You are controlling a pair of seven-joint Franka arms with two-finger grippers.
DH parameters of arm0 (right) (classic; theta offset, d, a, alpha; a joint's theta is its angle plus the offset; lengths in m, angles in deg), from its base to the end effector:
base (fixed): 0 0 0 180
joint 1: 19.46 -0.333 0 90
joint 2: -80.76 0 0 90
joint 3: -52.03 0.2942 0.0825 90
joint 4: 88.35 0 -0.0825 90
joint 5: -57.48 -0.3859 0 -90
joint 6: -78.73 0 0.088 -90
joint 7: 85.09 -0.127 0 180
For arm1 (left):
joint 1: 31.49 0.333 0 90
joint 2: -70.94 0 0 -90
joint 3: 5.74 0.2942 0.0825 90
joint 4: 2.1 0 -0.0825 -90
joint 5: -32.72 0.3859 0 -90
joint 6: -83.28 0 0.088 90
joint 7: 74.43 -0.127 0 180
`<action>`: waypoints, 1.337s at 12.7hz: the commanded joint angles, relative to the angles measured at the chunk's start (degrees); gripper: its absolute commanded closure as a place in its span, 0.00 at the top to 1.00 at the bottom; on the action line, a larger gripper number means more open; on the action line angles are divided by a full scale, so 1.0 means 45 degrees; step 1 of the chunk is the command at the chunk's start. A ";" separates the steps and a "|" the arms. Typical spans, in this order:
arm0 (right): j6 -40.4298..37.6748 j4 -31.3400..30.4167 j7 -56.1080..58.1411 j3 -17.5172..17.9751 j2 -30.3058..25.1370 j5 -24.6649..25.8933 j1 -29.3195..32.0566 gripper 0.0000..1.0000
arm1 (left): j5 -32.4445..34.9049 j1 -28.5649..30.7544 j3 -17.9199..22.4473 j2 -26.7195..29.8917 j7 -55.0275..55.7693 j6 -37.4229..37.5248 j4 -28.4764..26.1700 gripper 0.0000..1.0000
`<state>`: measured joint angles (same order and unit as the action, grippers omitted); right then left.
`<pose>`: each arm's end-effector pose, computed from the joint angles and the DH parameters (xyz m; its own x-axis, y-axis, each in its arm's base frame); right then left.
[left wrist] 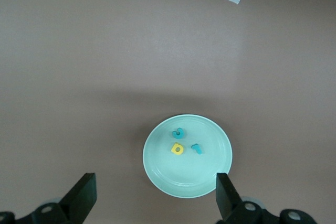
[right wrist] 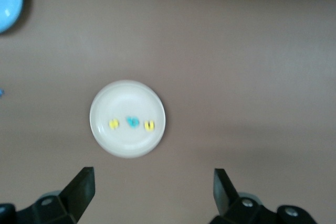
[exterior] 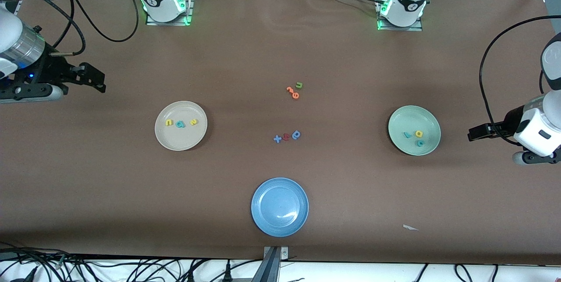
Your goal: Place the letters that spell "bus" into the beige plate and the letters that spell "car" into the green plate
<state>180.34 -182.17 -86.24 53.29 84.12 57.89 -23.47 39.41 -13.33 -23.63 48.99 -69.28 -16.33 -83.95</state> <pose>0.5879 0.0532 0.5357 0.9943 0.0729 0.0774 0.0728 -0.9973 0.0043 0.6570 0.0424 0.4397 0.9945 0.0899 -0.0546 0.0898 -0.9960 -0.0037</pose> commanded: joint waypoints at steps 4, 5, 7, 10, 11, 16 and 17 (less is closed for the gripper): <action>0.0253 0.0263 -0.0175 -0.0104 0.0327 -0.0013 -0.0006 1.00 | -0.1091 -0.2648 0.3389 0.0755 -0.1475 0.0378 0.0219 1.00; 0.0078 0.0340 -0.0059 -0.0143 0.0192 0.0006 -0.0006 1.00 | -0.1425 -0.2920 0.3643 0.0814 -0.1611 0.0378 0.0181 0.99; -0.1148 0.1058 -0.0077 -0.0338 0.0093 0.0162 0.0013 1.00 | -0.1467 -0.3954 0.4755 0.0989 -0.1652 0.0378 0.0044 0.99; -0.2556 0.1708 -0.0192 -0.0378 0.0210 0.0008 0.0441 1.00 | -0.1486 -0.3977 0.4642 0.1535 -0.1632 0.0339 -0.0676 0.98; -0.2676 0.1650 -0.0213 -0.0223 0.0229 -0.0013 0.0733 1.00 | -0.1487 -0.3958 0.4583 0.1673 -0.1652 0.0262 -0.0892 0.98; -0.2736 0.1552 -0.0136 0.0267 0.0288 0.0026 0.1068 1.00 | -0.1896 -0.3938 0.4505 0.1849 -0.2486 -0.0306 -0.0991 0.94; -0.2639 0.1552 -0.0174 0.0267 0.0288 0.0007 0.1068 1.00 | -0.1993 -0.3938 0.4505 0.1869 -0.2627 -0.0306 -0.1030 0.96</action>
<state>169.16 -175.79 -86.59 53.62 85.49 58.01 -19.58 32.38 -30.73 -3.84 55.06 -77.81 -16.72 -86.07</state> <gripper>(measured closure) 0.000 0.057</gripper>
